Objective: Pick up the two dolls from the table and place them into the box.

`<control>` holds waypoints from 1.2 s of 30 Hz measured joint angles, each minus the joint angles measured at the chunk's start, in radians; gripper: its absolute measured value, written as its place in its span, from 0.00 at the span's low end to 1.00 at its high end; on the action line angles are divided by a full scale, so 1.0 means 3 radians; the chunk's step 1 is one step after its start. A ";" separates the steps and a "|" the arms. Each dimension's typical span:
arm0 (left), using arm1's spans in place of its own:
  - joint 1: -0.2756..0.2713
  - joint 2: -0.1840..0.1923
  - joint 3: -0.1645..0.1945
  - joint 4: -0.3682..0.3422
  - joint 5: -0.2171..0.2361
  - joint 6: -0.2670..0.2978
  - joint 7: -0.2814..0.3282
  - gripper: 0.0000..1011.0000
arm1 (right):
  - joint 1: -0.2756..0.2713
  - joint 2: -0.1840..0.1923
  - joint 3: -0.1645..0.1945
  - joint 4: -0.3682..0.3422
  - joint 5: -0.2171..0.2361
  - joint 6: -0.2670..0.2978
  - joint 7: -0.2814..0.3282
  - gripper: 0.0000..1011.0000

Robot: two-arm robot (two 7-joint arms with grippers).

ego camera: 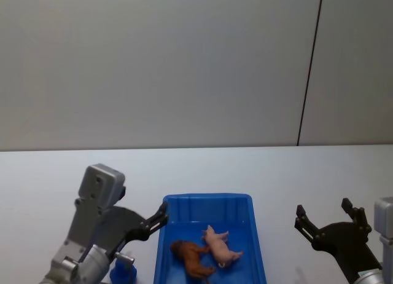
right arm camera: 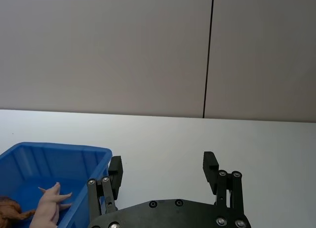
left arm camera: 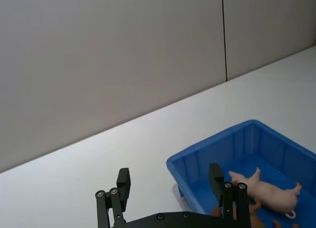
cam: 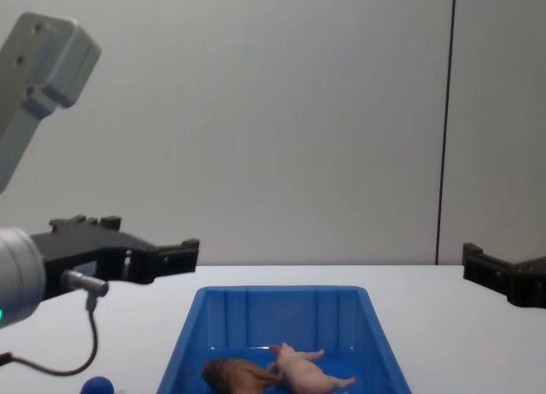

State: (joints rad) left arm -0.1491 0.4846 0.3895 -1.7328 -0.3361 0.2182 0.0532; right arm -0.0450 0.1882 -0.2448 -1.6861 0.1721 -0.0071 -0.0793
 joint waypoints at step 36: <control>0.0241 0.0249 -0.0160 0.0108 -0.0432 0.0545 -0.0202 0.99 | -0.0010 0.0006 0.0003 -0.0009 0.0005 -0.0003 -0.0011 0.99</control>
State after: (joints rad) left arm -0.0769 0.5593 0.3415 -1.7003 -0.4656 0.3819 -0.0075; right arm -0.0480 0.1900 -0.2439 -1.6888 0.1736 -0.0081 -0.0825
